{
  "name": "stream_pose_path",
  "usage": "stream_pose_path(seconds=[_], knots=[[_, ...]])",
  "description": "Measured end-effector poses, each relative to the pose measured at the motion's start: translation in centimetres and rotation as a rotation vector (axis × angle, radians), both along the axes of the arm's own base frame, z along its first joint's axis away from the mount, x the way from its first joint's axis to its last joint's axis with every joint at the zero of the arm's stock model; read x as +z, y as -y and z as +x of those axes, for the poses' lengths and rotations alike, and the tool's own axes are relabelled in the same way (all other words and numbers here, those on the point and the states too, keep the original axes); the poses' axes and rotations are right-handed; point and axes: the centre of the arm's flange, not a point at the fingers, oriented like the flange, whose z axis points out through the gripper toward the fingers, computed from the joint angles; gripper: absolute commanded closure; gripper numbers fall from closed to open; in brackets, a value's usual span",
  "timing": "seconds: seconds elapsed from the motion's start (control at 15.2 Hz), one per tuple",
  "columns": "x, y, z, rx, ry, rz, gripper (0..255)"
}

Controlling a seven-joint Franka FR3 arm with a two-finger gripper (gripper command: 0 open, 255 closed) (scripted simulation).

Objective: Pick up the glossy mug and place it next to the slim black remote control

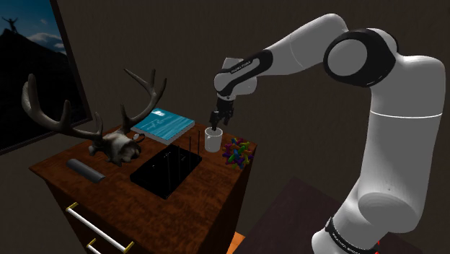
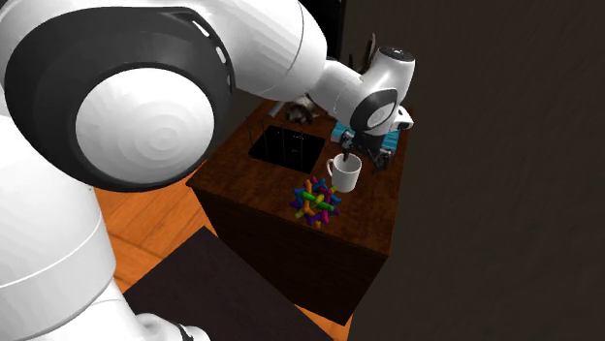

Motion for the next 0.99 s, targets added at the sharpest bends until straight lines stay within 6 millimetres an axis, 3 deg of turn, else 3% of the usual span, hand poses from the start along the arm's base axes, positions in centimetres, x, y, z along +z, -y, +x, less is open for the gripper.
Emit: stream_pose_path(seconds=[0.33,0.73,0.79,0.99], knots=[[-2.4,-0.1,0.0,0.0,0.0,0.0,0],[-2.8,-0.1,0.2,0.0,0.001,0.0,0],[-2.8,-0.1,0.2,0.0,0.001,0.0,255],[-2.8,-0.1,0.2,0.0,0.001,0.0,255]])
